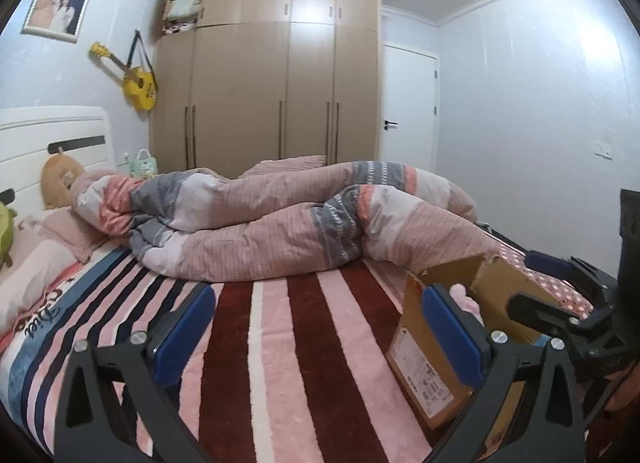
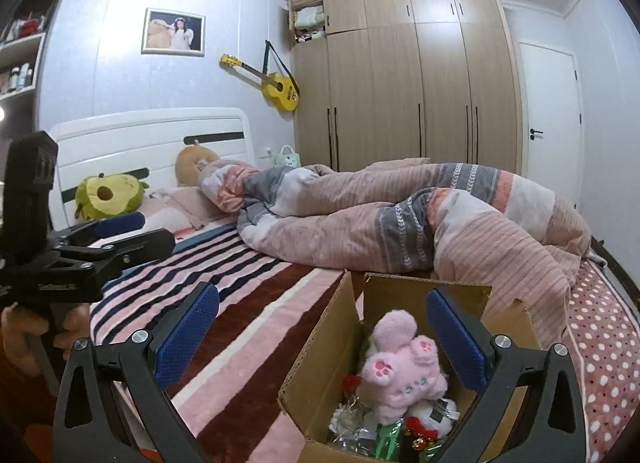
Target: Organize soft objects
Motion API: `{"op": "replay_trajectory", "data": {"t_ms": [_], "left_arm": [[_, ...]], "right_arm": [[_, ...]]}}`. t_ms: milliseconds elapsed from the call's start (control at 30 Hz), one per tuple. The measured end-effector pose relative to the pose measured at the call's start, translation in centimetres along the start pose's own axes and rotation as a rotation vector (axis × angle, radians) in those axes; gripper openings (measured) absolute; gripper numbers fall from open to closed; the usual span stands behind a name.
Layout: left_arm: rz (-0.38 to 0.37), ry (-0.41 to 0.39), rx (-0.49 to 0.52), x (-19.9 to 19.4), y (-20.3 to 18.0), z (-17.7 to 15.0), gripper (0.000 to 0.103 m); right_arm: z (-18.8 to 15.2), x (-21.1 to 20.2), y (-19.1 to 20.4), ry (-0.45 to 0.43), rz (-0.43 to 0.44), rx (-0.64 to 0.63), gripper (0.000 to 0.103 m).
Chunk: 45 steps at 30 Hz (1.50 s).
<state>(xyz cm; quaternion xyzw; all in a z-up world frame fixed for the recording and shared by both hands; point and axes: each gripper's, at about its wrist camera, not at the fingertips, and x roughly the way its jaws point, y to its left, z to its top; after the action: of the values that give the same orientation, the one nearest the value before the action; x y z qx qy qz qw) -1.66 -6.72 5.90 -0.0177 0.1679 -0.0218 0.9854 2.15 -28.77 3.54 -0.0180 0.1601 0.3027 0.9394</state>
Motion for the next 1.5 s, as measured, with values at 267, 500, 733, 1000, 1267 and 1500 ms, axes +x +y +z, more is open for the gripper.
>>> {"op": "replay_trajectory", "data": {"t_ms": [267,500,733,1000,1267,1500], "left_arm": [[-0.007,0.037,-0.017,1.7,0.1,-1.0,0.102],[-0.001,0.058,-0.016,2.4,-0.1,-1.4,0.102],[0.004,0.055,-0.015,2.5,-0.1,-1.3,0.102],[0.003,0.052,-0.017,2.4,0.3,-1.4,0.102],[0.004,0.054,-0.023,2.3,0.5,-1.5,0.102],[0.0,0.056,-0.026,2.3,0.5,-1.4,0.102]], "right_arm": [[-0.9,0.1,-1.2,0.013,0.007,0.02,0.103],[-1.5,0.3,-1.7,0.021,0.013,0.04,0.103],[-1.6,0.3,-1.6,0.018,0.012,0.033,0.103],[-1.5,0.3,-1.3,0.017,0.007,0.011,0.103],[-1.5,0.2,-1.5,0.018,0.013,0.016,0.103],[-1.4,0.1,-1.4,0.021,0.011,0.015,0.103]]}}
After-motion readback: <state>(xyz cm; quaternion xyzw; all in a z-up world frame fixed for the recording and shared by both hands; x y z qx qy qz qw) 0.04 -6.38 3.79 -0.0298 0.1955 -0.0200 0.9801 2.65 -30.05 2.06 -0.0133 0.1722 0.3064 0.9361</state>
